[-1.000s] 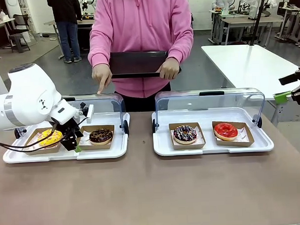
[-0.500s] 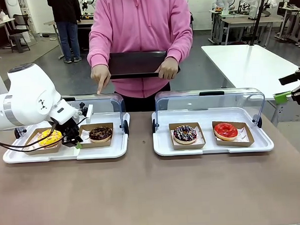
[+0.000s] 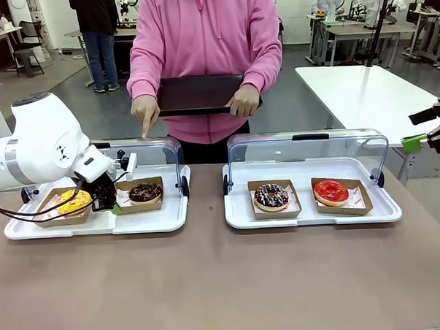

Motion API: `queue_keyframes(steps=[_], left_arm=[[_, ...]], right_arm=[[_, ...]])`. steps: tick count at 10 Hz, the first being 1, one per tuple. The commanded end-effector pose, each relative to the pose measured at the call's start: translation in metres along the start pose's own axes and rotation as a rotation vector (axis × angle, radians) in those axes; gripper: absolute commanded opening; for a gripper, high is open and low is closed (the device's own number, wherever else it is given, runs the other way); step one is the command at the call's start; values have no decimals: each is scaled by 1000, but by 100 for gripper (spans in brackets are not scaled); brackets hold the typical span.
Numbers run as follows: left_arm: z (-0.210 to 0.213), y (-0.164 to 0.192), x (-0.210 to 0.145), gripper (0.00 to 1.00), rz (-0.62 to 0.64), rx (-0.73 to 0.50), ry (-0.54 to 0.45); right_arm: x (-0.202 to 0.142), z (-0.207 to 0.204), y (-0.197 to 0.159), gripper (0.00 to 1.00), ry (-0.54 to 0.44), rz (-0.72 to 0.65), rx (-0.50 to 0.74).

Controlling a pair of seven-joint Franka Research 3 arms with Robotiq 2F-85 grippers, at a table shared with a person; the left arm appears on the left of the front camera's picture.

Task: Provide the desired donut to the person.
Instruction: Pick up and lift the Paper togo box containing the Donut pointed at by the person.

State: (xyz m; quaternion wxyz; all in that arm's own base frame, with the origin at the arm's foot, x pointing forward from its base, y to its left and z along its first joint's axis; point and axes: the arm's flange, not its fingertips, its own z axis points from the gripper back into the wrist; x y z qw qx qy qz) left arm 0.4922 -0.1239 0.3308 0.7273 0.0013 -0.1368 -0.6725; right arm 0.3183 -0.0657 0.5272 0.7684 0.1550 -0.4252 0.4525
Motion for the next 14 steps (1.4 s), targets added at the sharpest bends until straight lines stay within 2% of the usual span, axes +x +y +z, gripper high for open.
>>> queue_keyframes(steps=[1, 4, 7, 8, 9, 10, 11, 12, 14], left_arm=[[8, -5, 3, 0, -32, 27, 16], [38, -24, 2, 0, -25, 80, -27], [73, -71, -2, 0, -51, 56, -27], [87, -90, -1, 0, -37, 41, -36], [108, -110, 0, 0, 51, 38, -7], [129, -124, 5, 0, 63, 5, -56], [149, -139, 9, 0, 22, -31, -86], [168, -152, 12, 0, -84, -53, -100], [213, -171, 17, 0, -176, -40, -45]], right_arm=[[-1, -2, -1, 100, -6, -2, 10], [-1, -2, -1, 100, -6, -2, 10], [-1, -2, -1, 100, -6, -2, 10], [-1, -2, -1, 100, -6, -2, 10], [-1, -2, -1, 100, -6, -2, 10], [-1, -2, -1, 100, -6, -2, 10], [-1, -2, -1, 100, -6, -2, 10], [-1, -2, -1, 100, -6, -2, 10], [-1, -2, -1, 100, -6, -2, 10]])
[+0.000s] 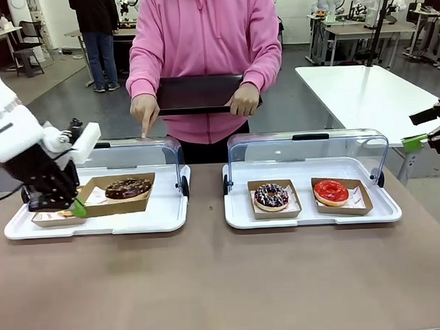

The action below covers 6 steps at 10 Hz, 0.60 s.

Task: Provide the desired donut to the person.
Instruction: Pick up and lift the Paper togo box containing the Donut pointed at by the person.

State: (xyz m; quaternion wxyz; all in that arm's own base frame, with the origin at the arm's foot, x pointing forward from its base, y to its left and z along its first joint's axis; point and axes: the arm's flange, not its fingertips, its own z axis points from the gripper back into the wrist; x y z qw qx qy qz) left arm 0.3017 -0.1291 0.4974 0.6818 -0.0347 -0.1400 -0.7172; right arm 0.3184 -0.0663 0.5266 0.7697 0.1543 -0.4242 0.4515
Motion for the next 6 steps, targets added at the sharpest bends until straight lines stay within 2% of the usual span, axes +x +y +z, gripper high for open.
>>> queue_keyframes(steps=[1, 3, 4, 5, 6], left_arm=[[28, -25, -5, 0, -106, 12, 30], [35, -25, -8, 0, -131, 17, 13], [25, -15, -16, 0, -149, -85, -28], [38, -31, -2, 0, -108, 13, 33], [38, -31, -2, 0, -108, 13, 33]], right_arm=[[0, -2, 0, 100, -9, 0, 11], [0, -2, 0, 100, -9, 0, 11], [0, -2, 0, 100, -9, 0, 11], [0, -2, 0, 100, -9, 0, 11], [0, -2, 0, 100, -9, 0, 11]])
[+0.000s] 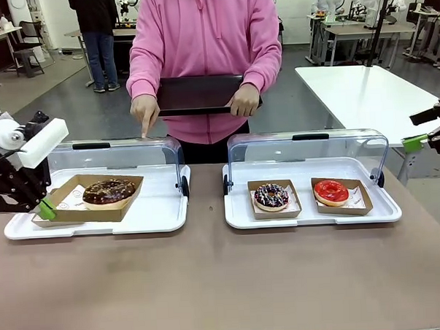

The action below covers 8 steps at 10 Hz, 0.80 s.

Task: Provide the desired donut to the person.
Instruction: Pick up and lift the Paper togo box containing the Donut pointed at by the person, then place the picked Paper togo box onto the Handle tray extended by the person.

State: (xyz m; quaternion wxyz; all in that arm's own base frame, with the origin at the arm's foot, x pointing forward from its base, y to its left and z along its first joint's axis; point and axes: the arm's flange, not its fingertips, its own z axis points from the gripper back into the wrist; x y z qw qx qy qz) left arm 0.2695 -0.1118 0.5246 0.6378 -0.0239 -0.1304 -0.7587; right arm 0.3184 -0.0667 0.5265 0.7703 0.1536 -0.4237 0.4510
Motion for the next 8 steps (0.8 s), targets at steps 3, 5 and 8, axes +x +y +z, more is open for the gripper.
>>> queue_keyframes(steps=[3, 5, 8], left_arm=[[3, -2, 6, 0, 15, 26, 16], [3, -2, 6, 0, 15, 26, 16], [3, -2, 6, 0, 15, 26, 16]], right_arm=[[0, -2, 0, 100, -10, 1, 12], [0, -2, 0, 100, -10, 1, 12], [0, -2, 0, 100, -10, 1, 12]])
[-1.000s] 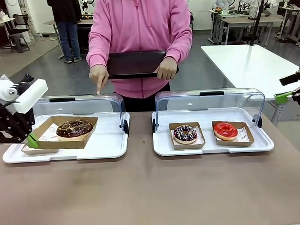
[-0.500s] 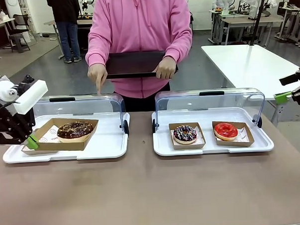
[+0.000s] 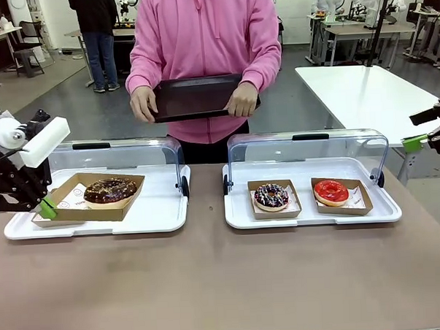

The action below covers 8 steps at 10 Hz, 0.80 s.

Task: Provide the desired donut to the person.
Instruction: Place the picked Paper togo box onto the Handle tray extended by the person.

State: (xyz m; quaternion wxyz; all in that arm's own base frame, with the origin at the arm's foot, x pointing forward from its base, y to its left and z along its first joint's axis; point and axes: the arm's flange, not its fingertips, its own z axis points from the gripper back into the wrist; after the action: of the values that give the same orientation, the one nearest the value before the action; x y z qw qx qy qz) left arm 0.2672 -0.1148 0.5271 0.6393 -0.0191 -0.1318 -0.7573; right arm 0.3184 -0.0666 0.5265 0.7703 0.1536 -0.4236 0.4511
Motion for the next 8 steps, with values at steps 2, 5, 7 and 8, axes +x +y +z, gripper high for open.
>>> queue_keyframes(steps=[2, 5, 7, 8], left_arm=[[1, 0, 2, 0, 12, 17, 10], [1, 0, 2, 0, 12, 17, 10], [1, 0, 2, 0, 12, 17, 10], [1, 0, 2, 0, 12, 17, 10]], right_arm=[[0, -2, 0, 100, -10, 1, 12], [0, -2, 0, 100, -10, 1, 12], [0, -2, 0, 100, -10, 1, 12], [0, -2, 0, 100, -10, 1, 12]])
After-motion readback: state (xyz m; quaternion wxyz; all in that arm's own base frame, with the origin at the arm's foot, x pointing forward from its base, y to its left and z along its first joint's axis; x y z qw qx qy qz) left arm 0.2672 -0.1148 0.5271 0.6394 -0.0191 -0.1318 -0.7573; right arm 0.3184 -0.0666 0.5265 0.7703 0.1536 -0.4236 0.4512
